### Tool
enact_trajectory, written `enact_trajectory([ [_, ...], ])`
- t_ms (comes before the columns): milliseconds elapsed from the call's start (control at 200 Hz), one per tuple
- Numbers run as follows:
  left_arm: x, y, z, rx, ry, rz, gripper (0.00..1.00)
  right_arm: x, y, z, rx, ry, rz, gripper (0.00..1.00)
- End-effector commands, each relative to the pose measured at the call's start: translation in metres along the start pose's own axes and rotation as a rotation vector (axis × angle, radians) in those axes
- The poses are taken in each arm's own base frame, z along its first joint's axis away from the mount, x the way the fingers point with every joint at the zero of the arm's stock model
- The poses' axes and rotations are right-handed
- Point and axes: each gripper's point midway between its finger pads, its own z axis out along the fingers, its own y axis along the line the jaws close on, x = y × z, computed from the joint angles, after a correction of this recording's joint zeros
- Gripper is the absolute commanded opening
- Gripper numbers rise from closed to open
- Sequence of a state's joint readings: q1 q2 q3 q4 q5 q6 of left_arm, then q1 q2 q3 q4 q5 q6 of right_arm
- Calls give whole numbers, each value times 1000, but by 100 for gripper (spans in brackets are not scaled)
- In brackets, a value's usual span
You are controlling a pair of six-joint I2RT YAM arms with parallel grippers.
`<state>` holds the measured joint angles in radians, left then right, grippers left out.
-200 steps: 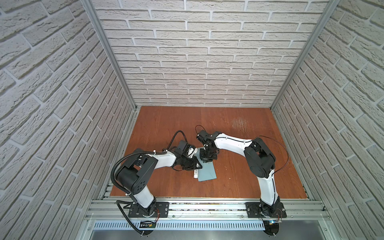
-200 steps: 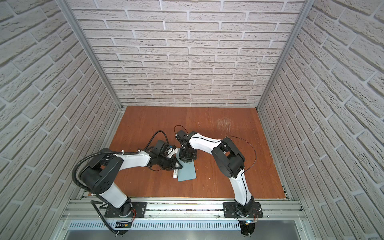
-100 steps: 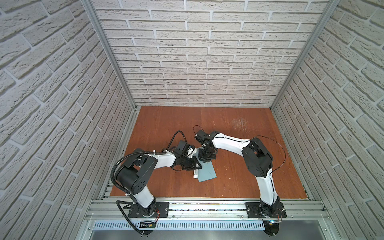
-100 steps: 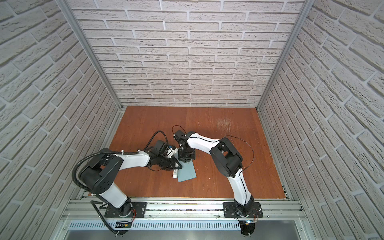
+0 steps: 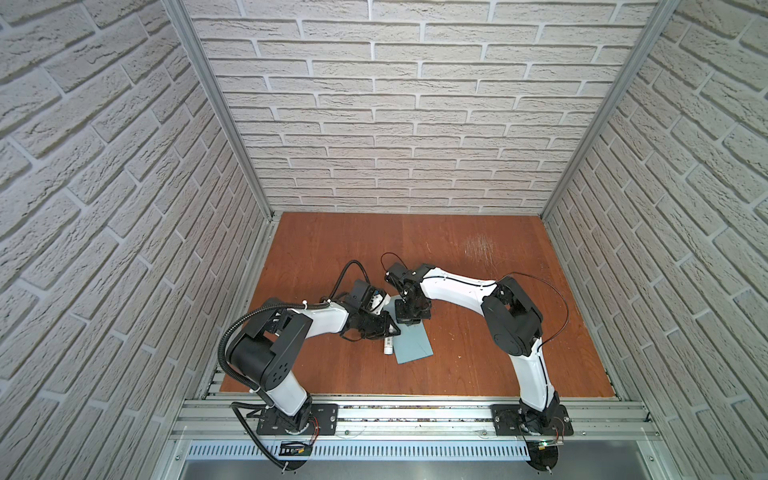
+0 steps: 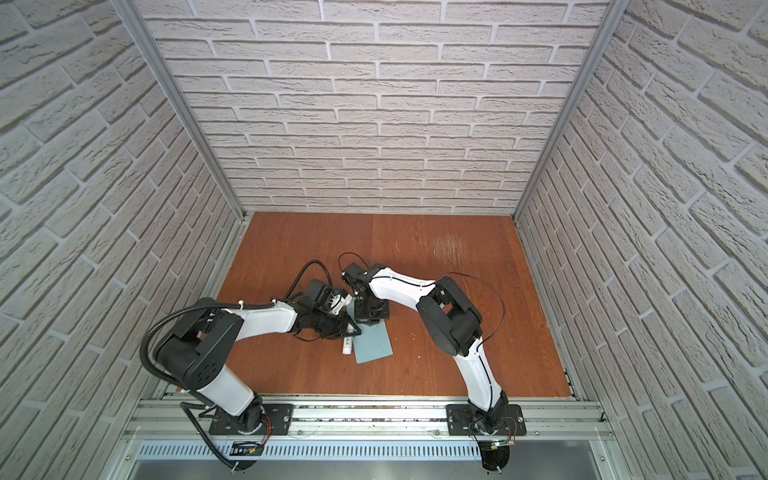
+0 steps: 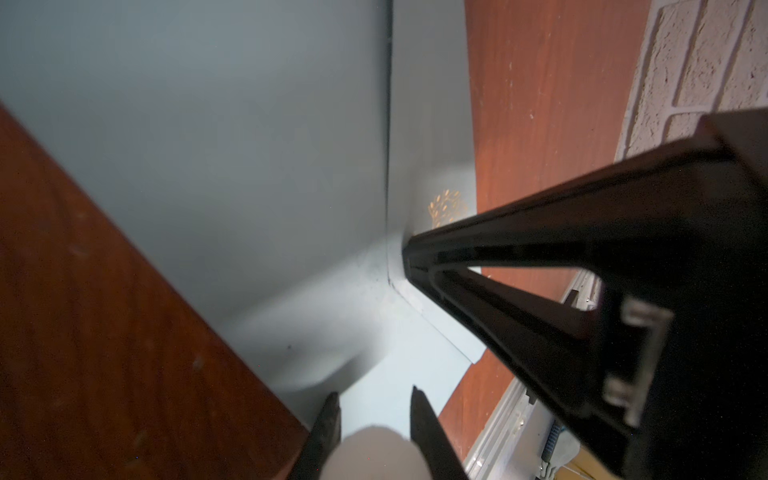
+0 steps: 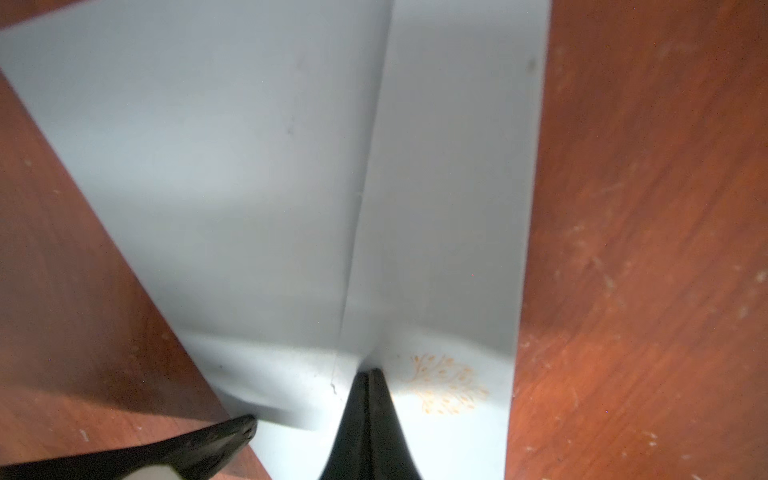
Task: Place the letter into the envelope and seal it
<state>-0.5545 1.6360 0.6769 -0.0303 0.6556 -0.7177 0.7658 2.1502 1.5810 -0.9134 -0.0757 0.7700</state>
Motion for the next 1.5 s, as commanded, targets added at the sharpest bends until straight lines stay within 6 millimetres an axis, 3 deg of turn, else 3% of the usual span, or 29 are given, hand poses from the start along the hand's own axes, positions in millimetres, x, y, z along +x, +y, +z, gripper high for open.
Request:
enact_trajectory([
  [0, 0, 10, 5, -18, 7, -9, 0, 42, -33, 88, 186, 177, -33, 6],
  [240, 1, 19, 10, -37, 18, -32, 0, 44, -30, 94, 200, 197, -39, 9],
  [900, 1, 18, 3, -34, 3, -32, 0, 52, -28, 112, 208, 240, -40, 16],
  [1005, 1, 19, 3, -34, 2, -32, 0, 51, -26, 110, 198, 237, -42, 6],
  [1250, 2, 19, 3, -35, 0, -33, 0, 53, -21, 109, 173, 234, -41, 5],
  [1365, 1, 19, 3, -35, 0, -32, 0, 55, -17, 111, 167, 240, -43, 15],
  [1495, 2, 19, 2, -34, -1, -31, 0, 56, -20, 113, 175, 243, -41, 16],
])
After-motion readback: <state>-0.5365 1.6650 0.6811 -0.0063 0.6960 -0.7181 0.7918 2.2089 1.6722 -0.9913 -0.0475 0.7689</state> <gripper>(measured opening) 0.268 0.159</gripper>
